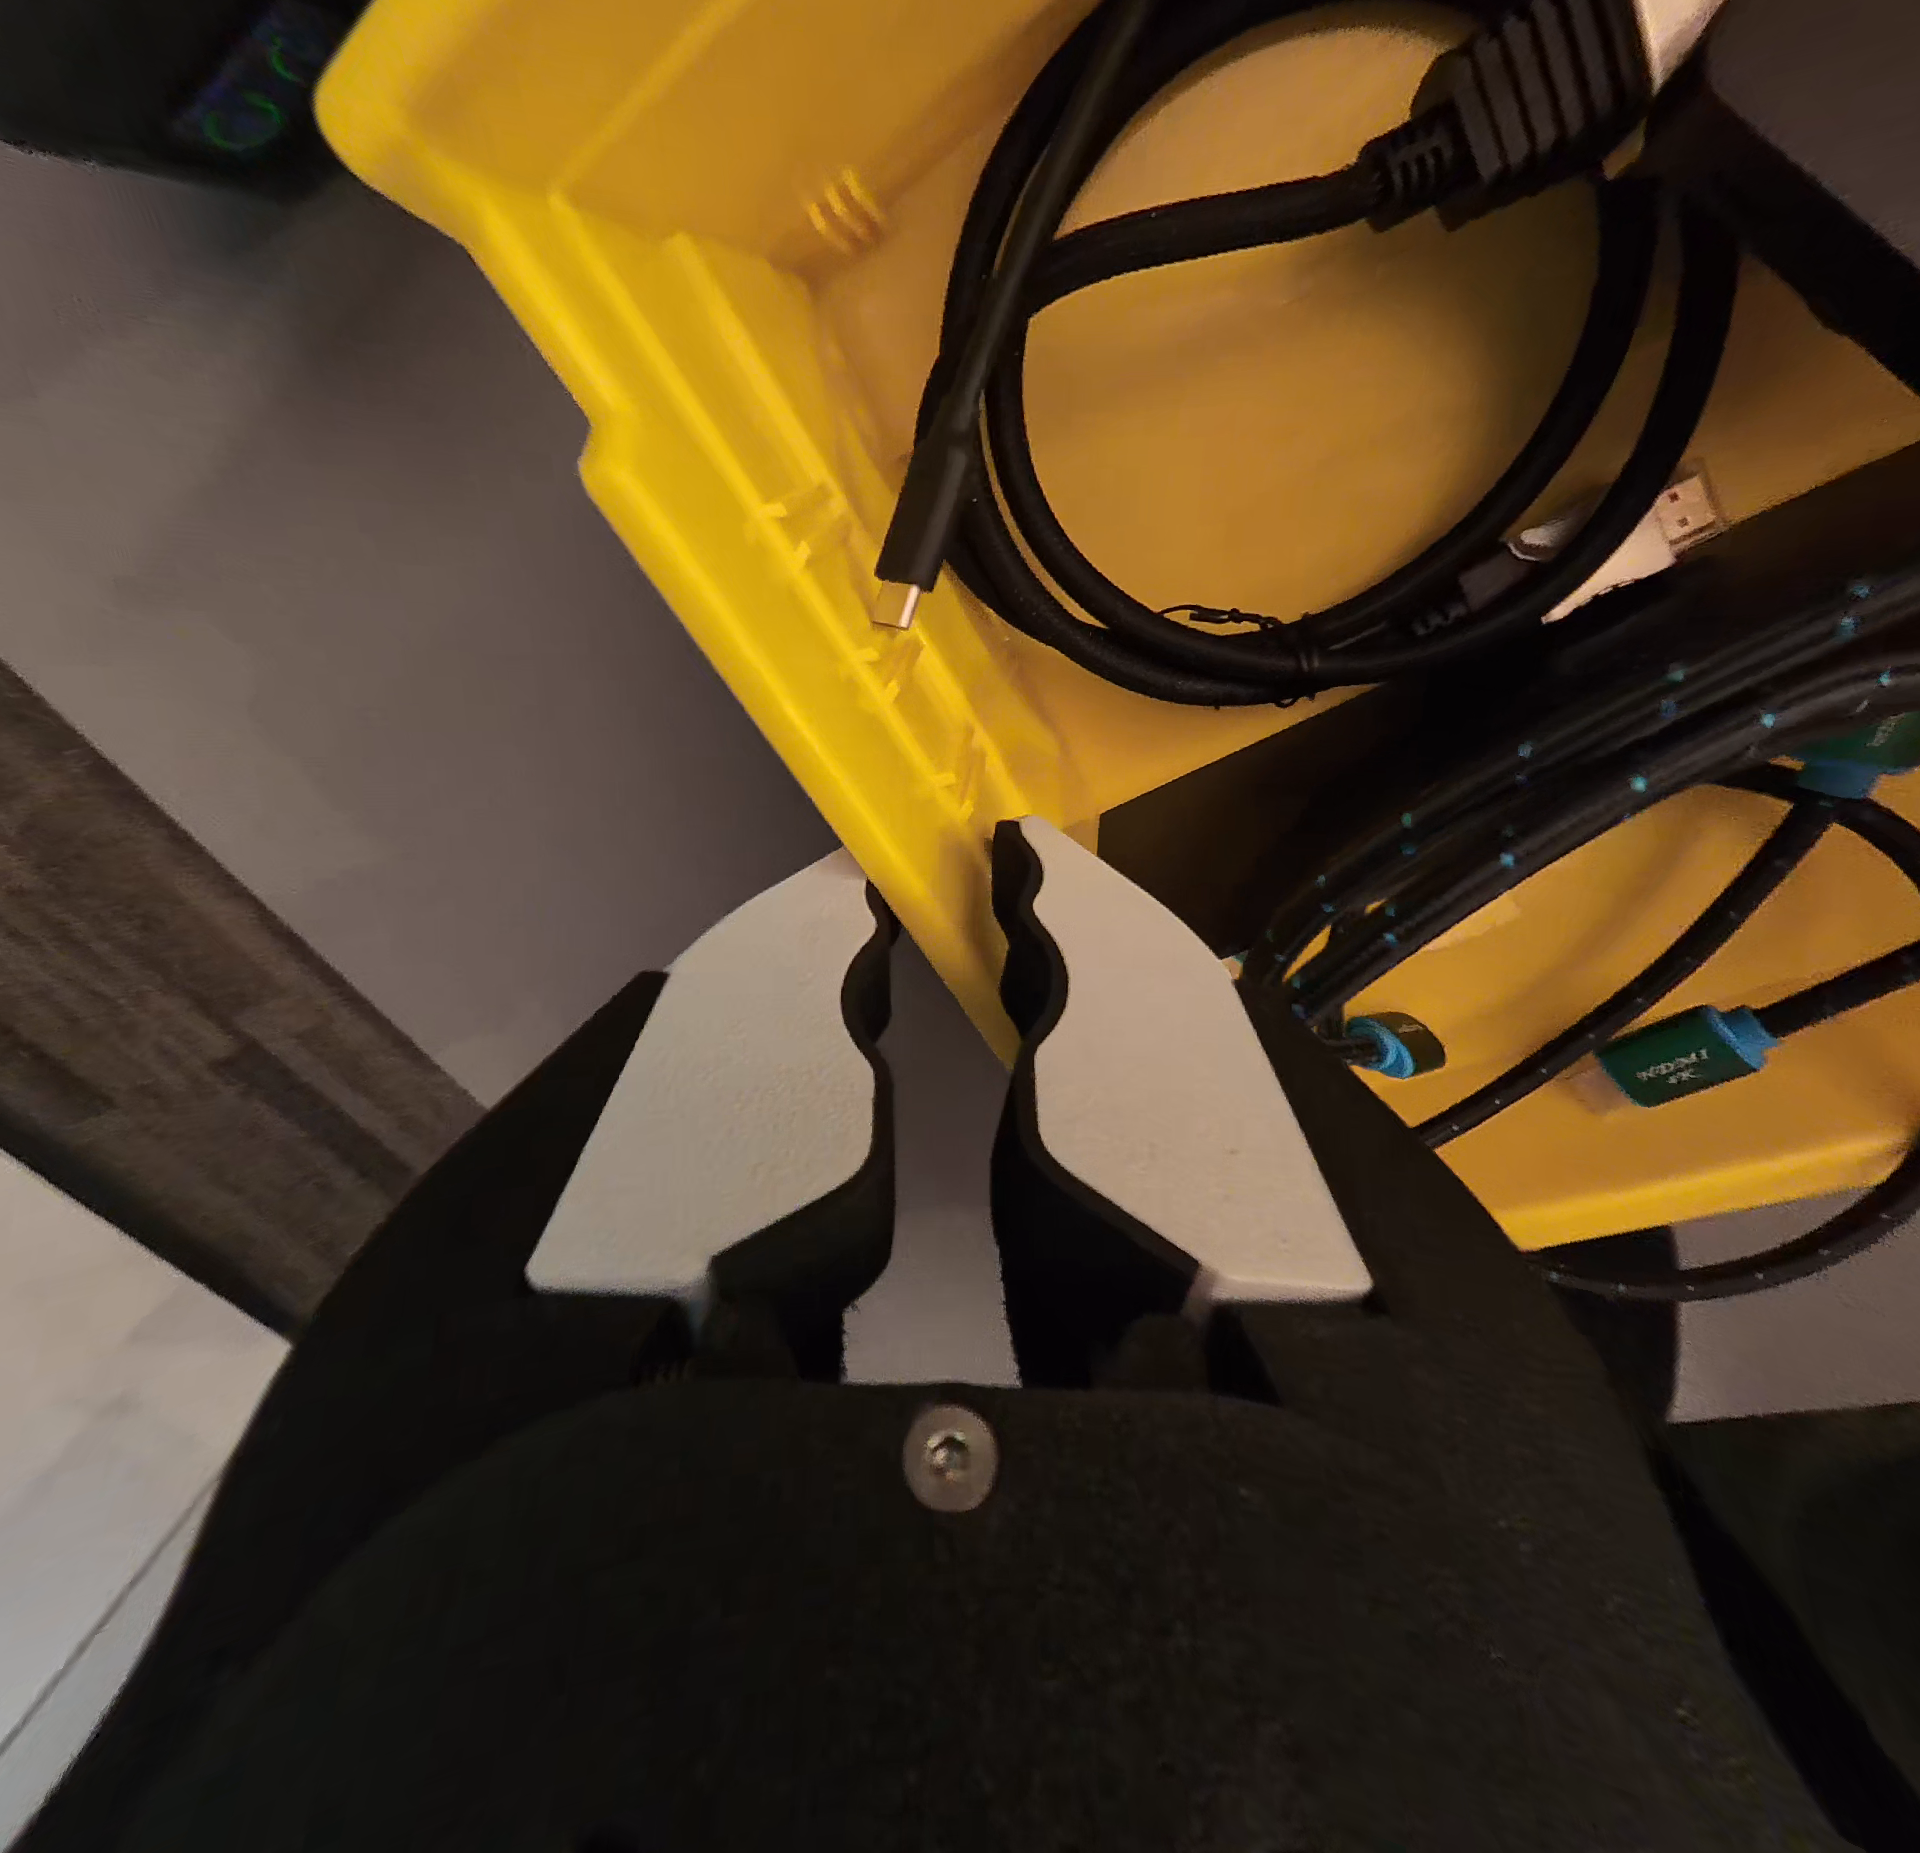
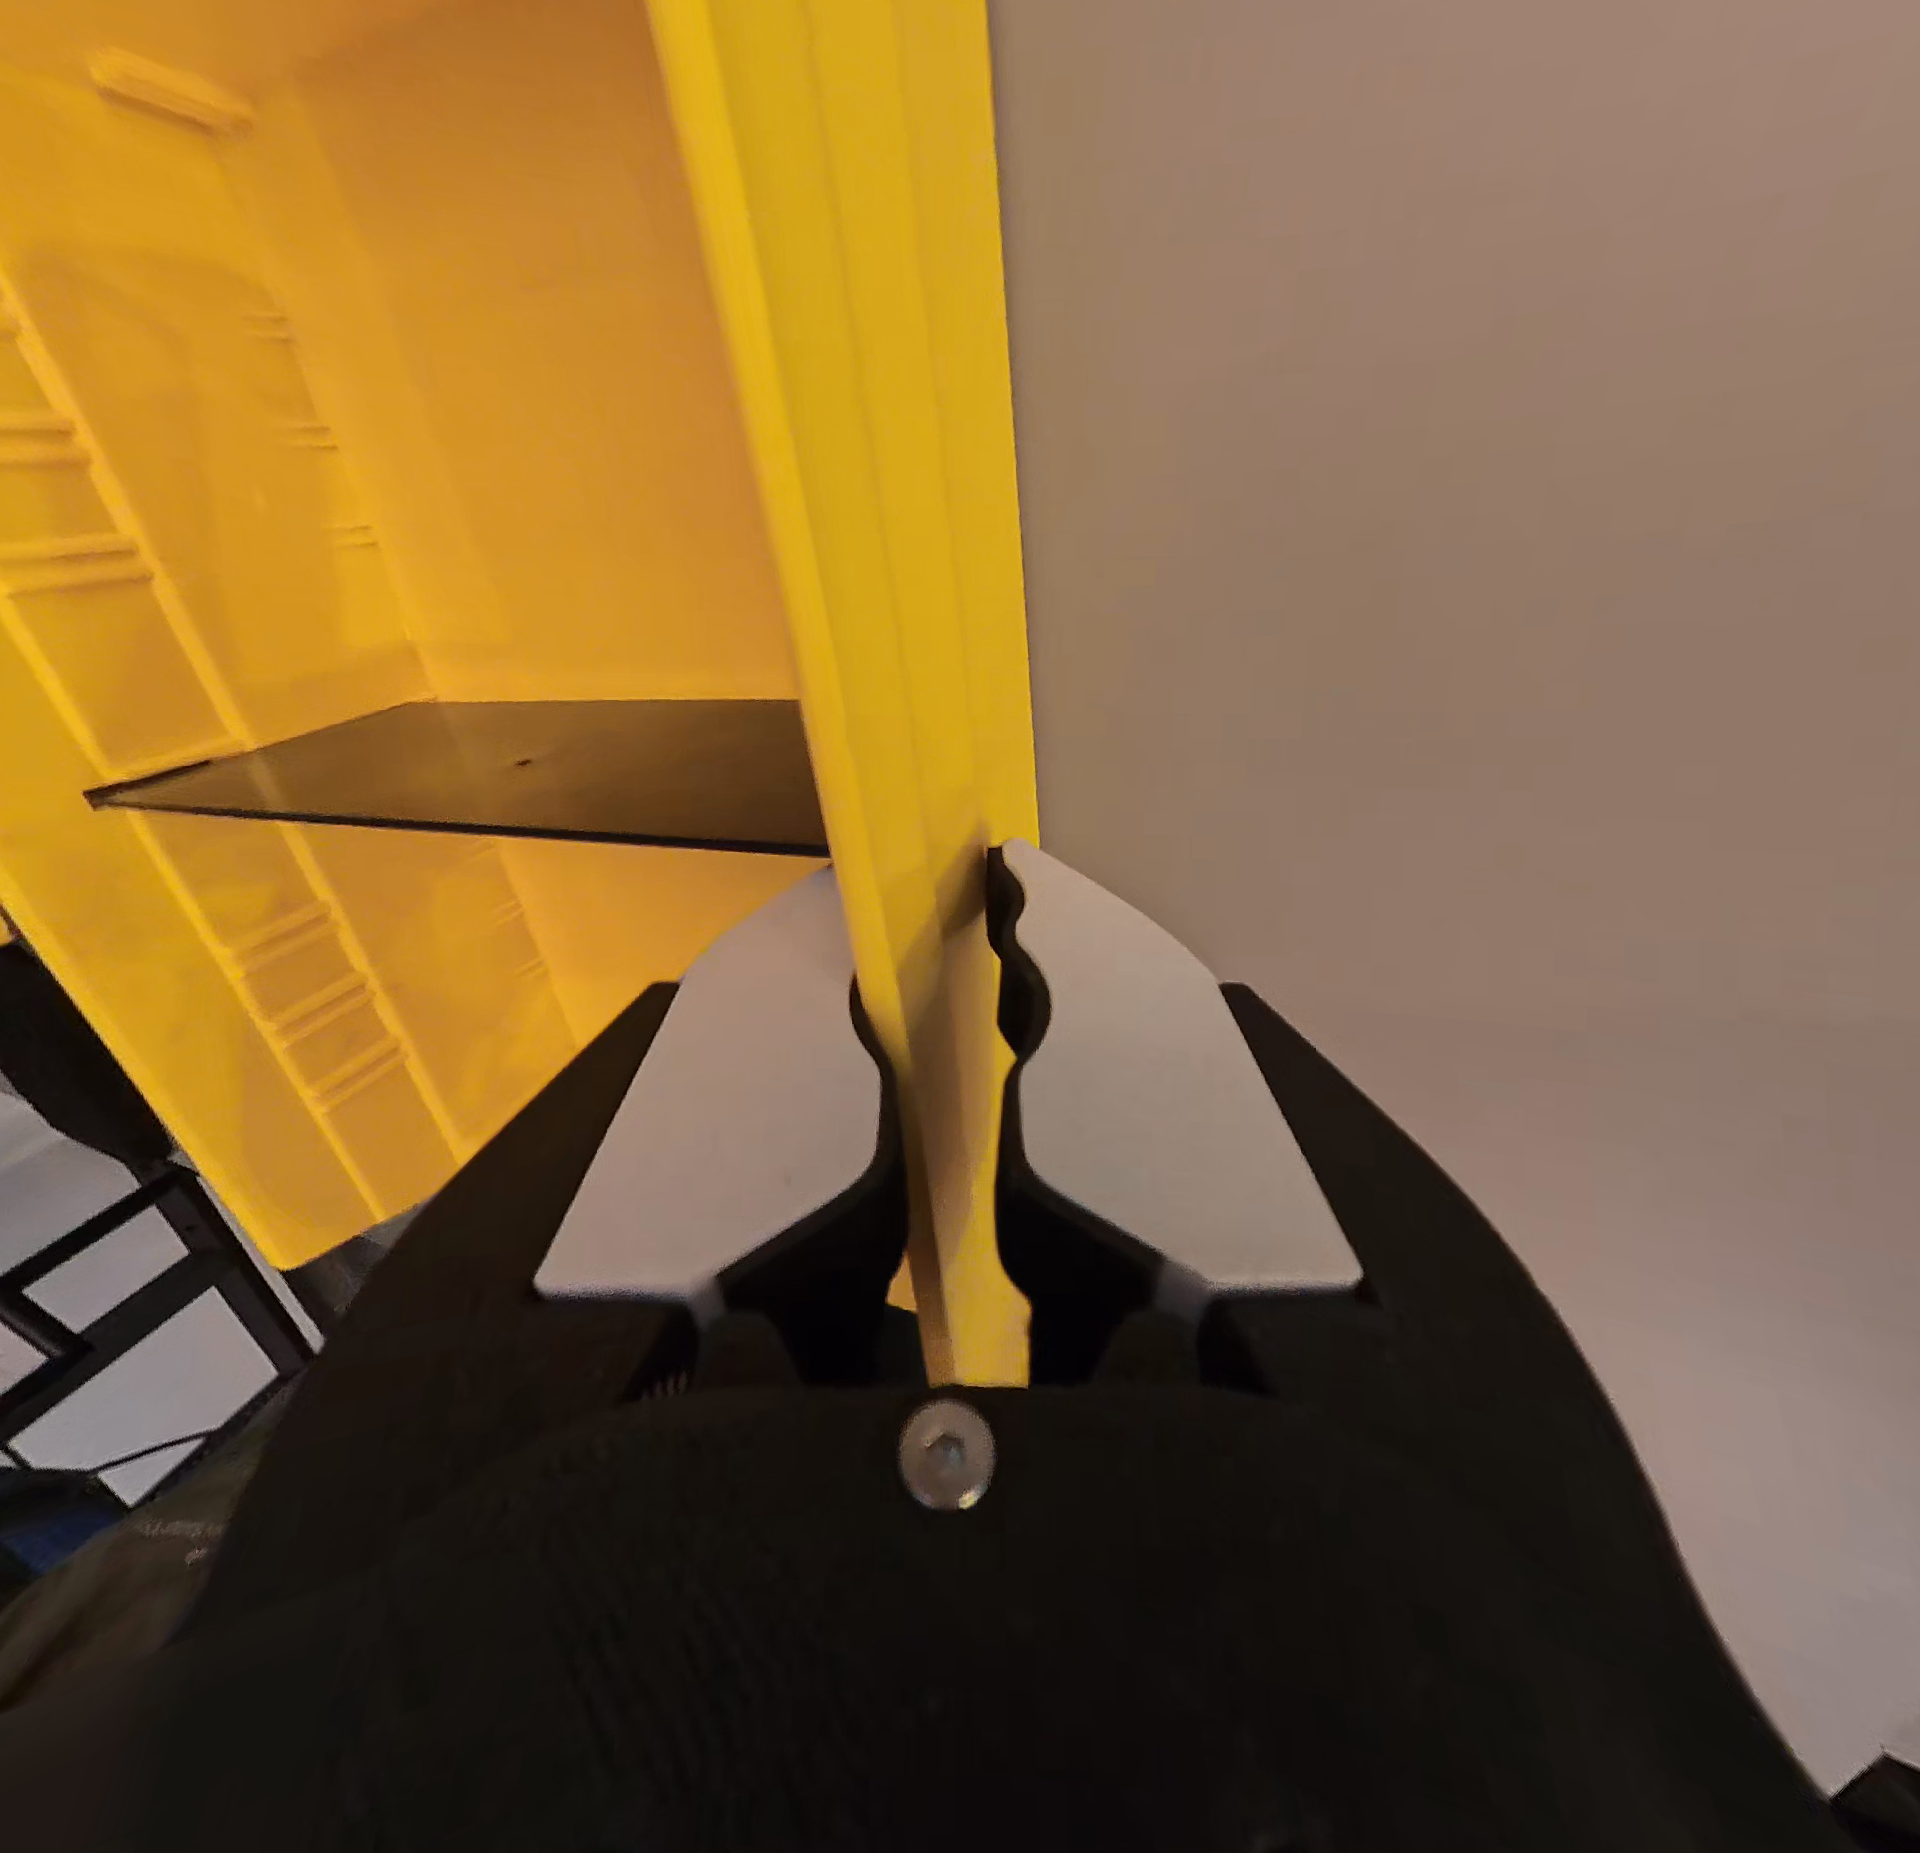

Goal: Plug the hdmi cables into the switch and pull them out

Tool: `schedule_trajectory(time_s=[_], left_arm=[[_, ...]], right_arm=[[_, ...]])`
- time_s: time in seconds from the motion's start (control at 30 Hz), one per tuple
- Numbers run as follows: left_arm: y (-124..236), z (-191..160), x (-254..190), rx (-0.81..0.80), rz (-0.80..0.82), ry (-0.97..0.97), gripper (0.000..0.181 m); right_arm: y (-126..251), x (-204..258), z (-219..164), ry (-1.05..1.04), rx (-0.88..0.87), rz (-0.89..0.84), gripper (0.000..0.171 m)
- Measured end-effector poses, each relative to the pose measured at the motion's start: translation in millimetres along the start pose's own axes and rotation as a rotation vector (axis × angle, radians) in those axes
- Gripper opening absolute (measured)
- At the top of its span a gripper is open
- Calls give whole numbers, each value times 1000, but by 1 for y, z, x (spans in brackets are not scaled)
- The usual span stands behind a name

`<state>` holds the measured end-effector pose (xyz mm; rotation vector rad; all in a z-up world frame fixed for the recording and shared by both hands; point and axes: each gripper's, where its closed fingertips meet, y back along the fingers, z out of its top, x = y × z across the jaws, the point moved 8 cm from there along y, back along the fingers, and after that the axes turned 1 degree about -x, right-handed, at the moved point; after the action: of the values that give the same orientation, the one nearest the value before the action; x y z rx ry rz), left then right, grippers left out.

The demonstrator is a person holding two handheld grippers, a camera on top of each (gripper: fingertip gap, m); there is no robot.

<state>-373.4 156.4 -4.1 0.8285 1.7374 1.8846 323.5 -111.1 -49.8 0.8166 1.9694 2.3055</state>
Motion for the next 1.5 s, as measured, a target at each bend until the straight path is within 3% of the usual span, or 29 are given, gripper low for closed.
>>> schedule_trajectory(time_s=[0.6,1.03,1.23,1.4,1.5], left_arm=[[-4,-1,11,46,219,-142,26],[-3,-3,11,13,345,-139,31],[32,-1,12,-170,463,-197,32],[59,-1,4,-313,324,-169,49],[73,0,-12,-466,135,-175,56]], right_arm=[[3,-6,-9,13,56,12,14],[2,-2,-7,68,85,63,18],[24,0,-8,86,-19,72,20],[71,11,-17,125,-246,41,20],[109,28,-24,201,-459,15,20]])
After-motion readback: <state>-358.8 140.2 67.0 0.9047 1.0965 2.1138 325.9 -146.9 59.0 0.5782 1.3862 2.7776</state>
